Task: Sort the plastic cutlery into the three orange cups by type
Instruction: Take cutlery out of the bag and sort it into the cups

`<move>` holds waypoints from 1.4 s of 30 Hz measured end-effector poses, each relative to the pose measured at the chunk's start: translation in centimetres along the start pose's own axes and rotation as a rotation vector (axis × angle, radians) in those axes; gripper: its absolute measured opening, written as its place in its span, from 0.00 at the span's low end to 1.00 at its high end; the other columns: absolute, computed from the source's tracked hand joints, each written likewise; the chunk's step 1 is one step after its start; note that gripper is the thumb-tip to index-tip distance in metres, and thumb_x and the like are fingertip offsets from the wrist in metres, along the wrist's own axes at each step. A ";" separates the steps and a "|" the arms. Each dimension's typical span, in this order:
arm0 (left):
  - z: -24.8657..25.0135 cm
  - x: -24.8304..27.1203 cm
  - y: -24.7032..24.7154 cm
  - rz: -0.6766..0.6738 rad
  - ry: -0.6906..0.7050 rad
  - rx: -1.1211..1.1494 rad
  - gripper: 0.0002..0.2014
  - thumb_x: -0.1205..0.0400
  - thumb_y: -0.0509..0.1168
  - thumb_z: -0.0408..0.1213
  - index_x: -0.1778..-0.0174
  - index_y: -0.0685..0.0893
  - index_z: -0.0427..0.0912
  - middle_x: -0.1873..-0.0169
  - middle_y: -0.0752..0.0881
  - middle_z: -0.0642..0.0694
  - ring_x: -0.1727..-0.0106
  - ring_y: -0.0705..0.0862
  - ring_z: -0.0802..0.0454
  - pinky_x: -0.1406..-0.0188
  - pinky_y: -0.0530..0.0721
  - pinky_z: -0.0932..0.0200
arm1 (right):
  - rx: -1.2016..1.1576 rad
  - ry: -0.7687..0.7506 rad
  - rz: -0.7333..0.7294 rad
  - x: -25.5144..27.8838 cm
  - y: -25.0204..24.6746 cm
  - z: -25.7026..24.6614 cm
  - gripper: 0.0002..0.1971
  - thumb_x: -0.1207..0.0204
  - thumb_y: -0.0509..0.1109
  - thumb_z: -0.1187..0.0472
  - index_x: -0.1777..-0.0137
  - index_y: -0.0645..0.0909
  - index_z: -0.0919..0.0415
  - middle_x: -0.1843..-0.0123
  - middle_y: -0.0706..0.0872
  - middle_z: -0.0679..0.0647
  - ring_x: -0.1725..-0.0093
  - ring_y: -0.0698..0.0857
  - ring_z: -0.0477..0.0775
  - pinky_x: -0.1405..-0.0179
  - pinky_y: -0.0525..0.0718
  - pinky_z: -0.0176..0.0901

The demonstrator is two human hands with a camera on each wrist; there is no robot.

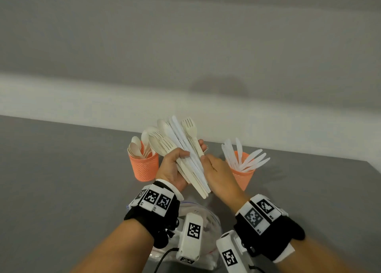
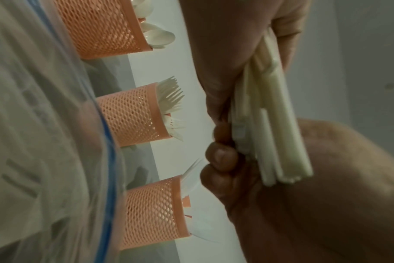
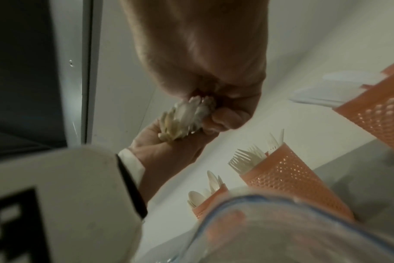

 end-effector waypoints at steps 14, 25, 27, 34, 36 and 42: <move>-0.9 0.1 -0.3 0.110 -0.038 -0.058 0.11 0.29 0.56 0.30 0.60 0.84 0.35 0.69 0.86 0.41 0.67 0.87 0.48 0.62 0.86 0.55 | 0.304 -0.231 -0.054 -0.3 -0.2 -1.9 0.20 0.19 0.61 0.52 0.31 0.71 0.61 0.39 0.73 0.53 0.50 0.73 0.45 0.52 0.69 0.33; -0.8 0.5 0.3 0.073 -0.050 -0.171 0.09 0.37 0.59 0.32 0.69 0.82 0.31 0.76 0.83 0.39 0.72 0.83 0.45 0.63 0.83 0.54 | 0.309 -0.170 0.013 -0.8 -0.6 -1.3 0.16 0.17 0.58 0.57 0.35 0.68 0.65 0.40 0.76 0.60 0.52 0.74 0.50 0.58 0.72 0.38; -0.8 0.7 0.4 0.079 -0.080 -0.230 0.10 0.37 0.58 0.34 0.72 0.80 0.31 0.79 0.82 0.38 0.73 0.80 0.44 0.63 0.77 0.53 | 0.286 -0.154 0.020 -0.7 -0.6 -1.0 0.17 0.17 0.57 0.55 0.32 0.67 0.64 0.39 0.75 0.59 0.51 0.74 0.49 0.56 0.71 0.37; -1.1 0.0 -0.6 0.185 -0.013 -0.194 0.12 0.22 0.58 0.31 0.44 0.80 0.38 0.61 0.87 0.41 0.63 0.86 0.46 0.60 0.82 0.50 | 0.208 -0.170 0.018 -0.8 -0.6 -0.4 0.12 0.17 0.56 0.59 0.39 0.71 0.65 0.57 0.75 0.50 0.61 0.76 0.48 0.71 0.69 0.28; -1.0 -0.1 -0.4 0.176 -0.015 -0.219 0.13 0.21 0.58 0.33 0.41 0.81 0.38 0.58 0.88 0.41 0.62 0.87 0.46 0.59 0.83 0.48 | 0.114 -0.138 0.047 -1.0 -0.8 0.2 0.08 0.18 0.56 0.61 0.47 0.71 0.66 0.66 0.74 0.48 0.69 0.74 0.45 0.75 0.70 0.30; -1.0 -0.6 -0.4 0.225 -0.002 -0.248 0.13 0.20 0.60 0.31 0.42 0.82 0.37 0.56 0.88 0.40 0.62 0.89 0.48 0.56 0.87 0.48 | -0.092 -0.063 0.066 -1.3 -1.2 1.0 0.13 0.15 0.52 0.58 0.48 0.72 0.68 0.65 0.77 0.52 0.65 0.78 0.49 0.67 0.76 0.34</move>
Point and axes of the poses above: each hand's wrist, its own x-axis away from the middle knuckle, its own y-axis out of the palm, z = x × y, the point moved 4 cm from there along -x, towards the middle knuckle
